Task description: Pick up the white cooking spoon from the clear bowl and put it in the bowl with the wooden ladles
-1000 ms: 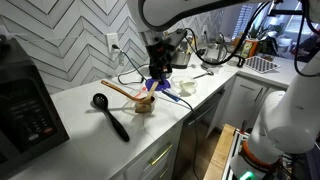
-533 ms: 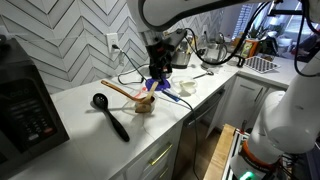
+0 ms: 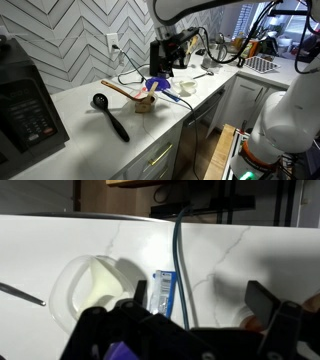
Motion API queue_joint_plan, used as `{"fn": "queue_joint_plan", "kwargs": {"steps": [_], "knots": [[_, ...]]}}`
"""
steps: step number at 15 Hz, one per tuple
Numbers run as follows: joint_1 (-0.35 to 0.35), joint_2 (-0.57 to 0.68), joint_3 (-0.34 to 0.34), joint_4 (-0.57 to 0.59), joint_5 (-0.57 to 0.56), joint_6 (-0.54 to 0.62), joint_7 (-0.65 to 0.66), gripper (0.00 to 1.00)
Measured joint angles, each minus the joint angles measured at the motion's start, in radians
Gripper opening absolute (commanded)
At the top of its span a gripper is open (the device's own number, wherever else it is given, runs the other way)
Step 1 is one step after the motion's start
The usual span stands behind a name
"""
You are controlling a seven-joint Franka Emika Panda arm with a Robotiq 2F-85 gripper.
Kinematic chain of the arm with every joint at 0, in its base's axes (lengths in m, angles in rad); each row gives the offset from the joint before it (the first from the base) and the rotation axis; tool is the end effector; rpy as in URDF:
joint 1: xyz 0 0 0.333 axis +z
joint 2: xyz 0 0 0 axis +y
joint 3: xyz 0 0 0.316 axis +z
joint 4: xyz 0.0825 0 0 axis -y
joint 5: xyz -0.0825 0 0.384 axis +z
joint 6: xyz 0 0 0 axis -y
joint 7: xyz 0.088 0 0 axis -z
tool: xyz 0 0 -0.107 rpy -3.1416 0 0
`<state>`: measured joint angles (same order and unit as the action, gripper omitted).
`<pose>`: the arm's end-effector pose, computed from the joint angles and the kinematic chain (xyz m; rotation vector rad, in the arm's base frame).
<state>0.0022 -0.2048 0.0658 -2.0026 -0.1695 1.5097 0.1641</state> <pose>0.4637 0.0146 0.5271 2.8990 -0.1235 -0.3883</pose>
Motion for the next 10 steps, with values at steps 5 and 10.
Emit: {"fn": "queue_joint_plan", "kwargs": {"steps": [5,10], "knots": [[-0.043,-0.036,-0.064,-0.074,0.000,-0.003,0.013,1.00],[-0.044,-0.036,-0.066,-0.082,-0.003,-0.005,-0.017,1.00]]}}
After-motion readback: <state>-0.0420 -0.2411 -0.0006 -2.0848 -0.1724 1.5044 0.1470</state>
